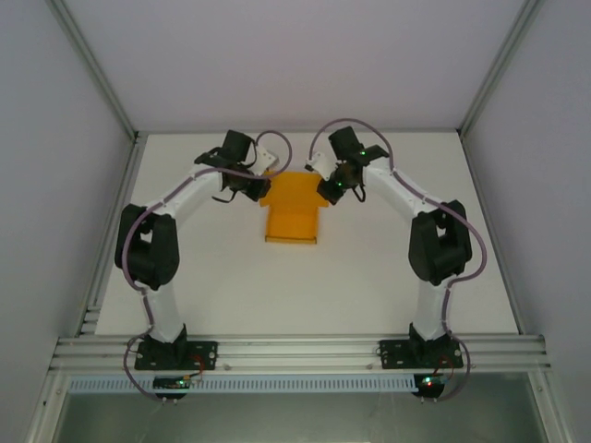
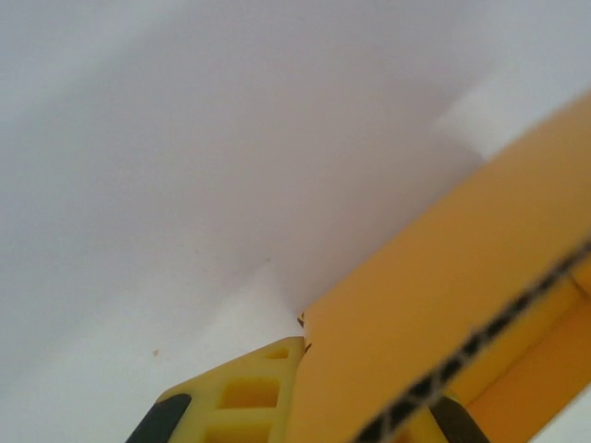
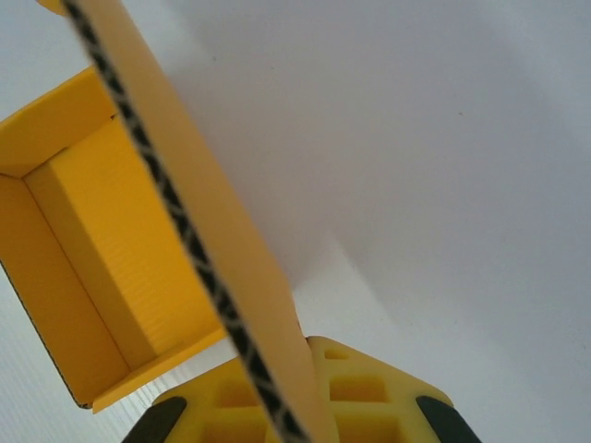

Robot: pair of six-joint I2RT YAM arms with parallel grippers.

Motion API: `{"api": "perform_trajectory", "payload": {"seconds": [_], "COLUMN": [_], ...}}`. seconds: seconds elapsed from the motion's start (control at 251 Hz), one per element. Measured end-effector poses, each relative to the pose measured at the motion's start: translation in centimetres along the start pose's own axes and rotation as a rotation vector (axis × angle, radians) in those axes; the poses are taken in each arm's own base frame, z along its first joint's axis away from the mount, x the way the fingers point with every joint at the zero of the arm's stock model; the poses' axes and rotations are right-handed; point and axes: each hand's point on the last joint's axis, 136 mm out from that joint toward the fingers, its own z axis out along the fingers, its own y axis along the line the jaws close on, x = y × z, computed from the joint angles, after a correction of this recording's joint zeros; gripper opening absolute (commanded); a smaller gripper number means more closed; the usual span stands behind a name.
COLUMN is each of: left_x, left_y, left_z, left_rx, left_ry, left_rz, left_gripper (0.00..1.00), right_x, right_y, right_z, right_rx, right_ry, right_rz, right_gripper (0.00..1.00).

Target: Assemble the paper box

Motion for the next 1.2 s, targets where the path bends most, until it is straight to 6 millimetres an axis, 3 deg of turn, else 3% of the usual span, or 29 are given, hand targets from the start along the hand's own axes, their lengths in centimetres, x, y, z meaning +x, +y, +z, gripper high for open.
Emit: {"api": "perform_trajectory", "payload": {"seconds": [0.172, 0.415, 0.551, 0.91, 1.066, 1.201], "left_x": [-2.7, -3.3, -3.0, -3.2, -2.9, -2.0], "left_y": [1.7, 0.3, -0.1, -0.8, -0.9, -1.8], "left_z": [0.0, 1.4, 2.1, 3.4, 3.5, 3.6], "left_rx": [-0.147, -0.203, -0.243, -0.264, -0.284, -0.265], "left_ry": [-0.122, -0.215, -0.260, -0.414, -0.460, -0.514], "left_rz": [-0.303, -0.503, -0.557, -0.605, -0.588, -0.583], "left_gripper": [0.00, 0.02, 0.02, 0.01, 0.08, 0.04], "right_x": [-1.7, -2.3, -2.7, -2.3, -1.7, -0.2], "right_y": [1.2, -2.5, -3.7, -5.6, -5.3, -4.4], "right_z": [-0.8, -0.1, 0.7, 2.8, 3.0, 3.0], "right_rx": [0.127, 0.310, 0.352, 0.434, 0.446, 0.450], "right_ry": [-0.044, -0.150, -0.220, -0.376, -0.423, -0.481], "right_rz": [0.248, 0.671, 0.811, 0.915, 0.898, 0.857], "right_gripper": [0.00, 0.00, 0.00, 0.00, 0.00, 0.00]}}
